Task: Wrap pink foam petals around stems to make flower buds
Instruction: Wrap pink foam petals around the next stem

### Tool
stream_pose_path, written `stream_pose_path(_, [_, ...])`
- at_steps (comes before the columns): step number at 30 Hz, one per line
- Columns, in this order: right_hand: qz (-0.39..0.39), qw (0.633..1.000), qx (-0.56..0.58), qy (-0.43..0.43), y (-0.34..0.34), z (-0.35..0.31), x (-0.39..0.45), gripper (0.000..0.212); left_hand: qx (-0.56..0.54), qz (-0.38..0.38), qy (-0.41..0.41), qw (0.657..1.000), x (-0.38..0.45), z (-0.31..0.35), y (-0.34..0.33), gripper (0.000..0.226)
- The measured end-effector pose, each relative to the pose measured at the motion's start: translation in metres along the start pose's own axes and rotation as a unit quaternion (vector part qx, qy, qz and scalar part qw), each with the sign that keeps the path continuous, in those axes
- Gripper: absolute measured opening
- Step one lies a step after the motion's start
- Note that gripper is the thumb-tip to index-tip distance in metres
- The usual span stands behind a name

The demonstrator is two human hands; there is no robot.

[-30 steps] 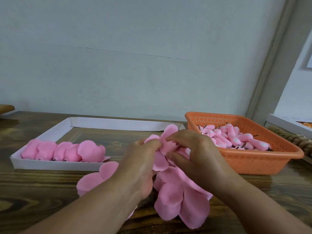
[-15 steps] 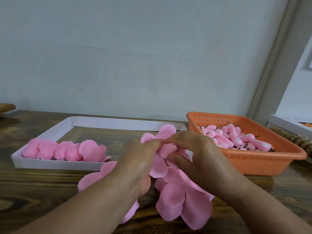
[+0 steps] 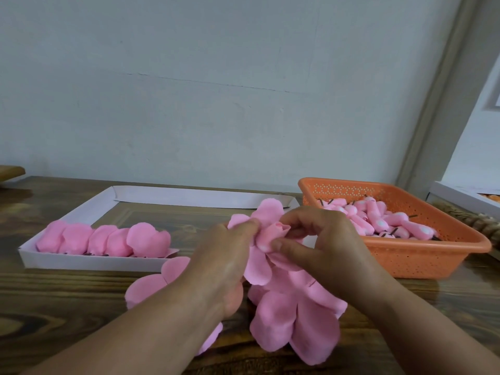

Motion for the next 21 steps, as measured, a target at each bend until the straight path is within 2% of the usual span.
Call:
stream_pose_path(4, [0.006,1.000,0.013,-0.017,0.000,0.001,0.000,0.039,-0.007,0.007,0.004,1.000,0.000,0.001,-0.001,0.022])
stream_pose_path(9, [0.027,0.999,0.010,-0.027,-0.001,0.002,0.001,0.031,-0.010,-0.002,0.008,1.000,-0.003,0.000,-0.001,0.037])
stream_pose_path(12, [0.047,0.998,-0.024,-0.032,0.001,0.005,0.002,0.036,-0.002,-0.012,0.007,1.000,-0.007,0.001,-0.002,0.039])
stream_pose_path(15, [0.015,0.998,-0.032,-0.046,0.005,0.006,0.005,0.055,0.008,-0.019,-0.001,1.000,-0.011,0.003,-0.003,0.032])
stream_pose_path(18, [-0.026,0.998,-0.007,-0.055,0.007,0.006,0.006,0.053,0.016,-0.032,-0.001,0.999,-0.011,0.001,-0.003,0.023])
stream_pose_path(21, [-0.027,0.998,0.020,-0.060,0.009,0.005,0.006,0.044,0.009,-0.045,0.004,0.999,-0.010,-0.002,-0.003,0.021])
Point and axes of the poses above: each hand's wrist, its own x-axis towards the middle knuckle, its own y-axis out of the back of the hand, z = x × y, the point moved 1 cm from there along x, towards the middle knuckle, and after that the axes turned 1 degree about y, right-handed, at the moved point
